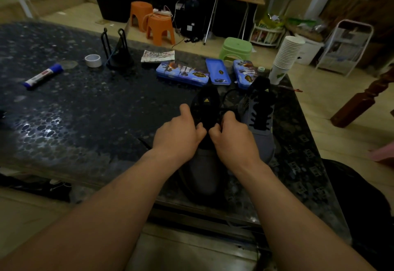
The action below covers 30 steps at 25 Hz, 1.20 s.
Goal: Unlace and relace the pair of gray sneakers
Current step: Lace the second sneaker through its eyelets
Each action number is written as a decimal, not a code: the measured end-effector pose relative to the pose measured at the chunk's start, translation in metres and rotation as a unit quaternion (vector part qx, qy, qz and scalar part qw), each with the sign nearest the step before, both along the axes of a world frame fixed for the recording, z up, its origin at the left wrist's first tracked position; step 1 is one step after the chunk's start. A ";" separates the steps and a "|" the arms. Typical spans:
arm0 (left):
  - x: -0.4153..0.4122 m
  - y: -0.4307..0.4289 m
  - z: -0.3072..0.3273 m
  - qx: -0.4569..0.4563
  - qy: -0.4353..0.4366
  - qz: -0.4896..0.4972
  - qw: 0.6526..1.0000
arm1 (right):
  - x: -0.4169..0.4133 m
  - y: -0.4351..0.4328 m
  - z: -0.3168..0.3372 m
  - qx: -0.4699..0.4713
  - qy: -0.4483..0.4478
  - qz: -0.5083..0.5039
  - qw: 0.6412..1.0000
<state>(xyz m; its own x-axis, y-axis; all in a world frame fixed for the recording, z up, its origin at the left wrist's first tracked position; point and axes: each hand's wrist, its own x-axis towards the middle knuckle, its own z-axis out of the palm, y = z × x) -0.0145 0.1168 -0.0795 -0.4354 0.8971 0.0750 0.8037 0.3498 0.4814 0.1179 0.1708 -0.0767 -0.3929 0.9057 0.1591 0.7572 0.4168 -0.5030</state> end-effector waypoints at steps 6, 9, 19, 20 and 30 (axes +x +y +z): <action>-0.041 -0.005 0.009 -0.035 -0.144 -0.069 0.987 | 0.013 0.019 0.005 -0.193 0.166 -0.050 0.966; -0.061 0.000 0.023 0.043 -0.136 -0.051 0.989 | 0.009 0.044 0.013 -0.336 0.382 -0.113 0.853; -0.069 0.038 0.053 0.151 -0.117 -0.110 0.975 | -0.007 0.079 0.030 -0.445 0.452 -0.147 0.759; -0.076 0.039 0.053 0.151 -0.103 -0.109 0.977 | -0.005 0.080 0.029 -0.431 0.466 -0.152 0.758; -0.019 -0.003 0.007 0.040 -0.085 0.081 0.992 | 0.003 0.049 0.014 -0.342 0.378 -0.095 0.855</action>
<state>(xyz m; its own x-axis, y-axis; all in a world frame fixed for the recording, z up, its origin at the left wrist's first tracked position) -0.0336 0.1139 -0.0727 -0.5859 0.8084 0.0564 0.6449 0.4229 0.6366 0.1207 0.2195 -0.0624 -0.2463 0.9250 -0.2894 0.1292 -0.2645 -0.9557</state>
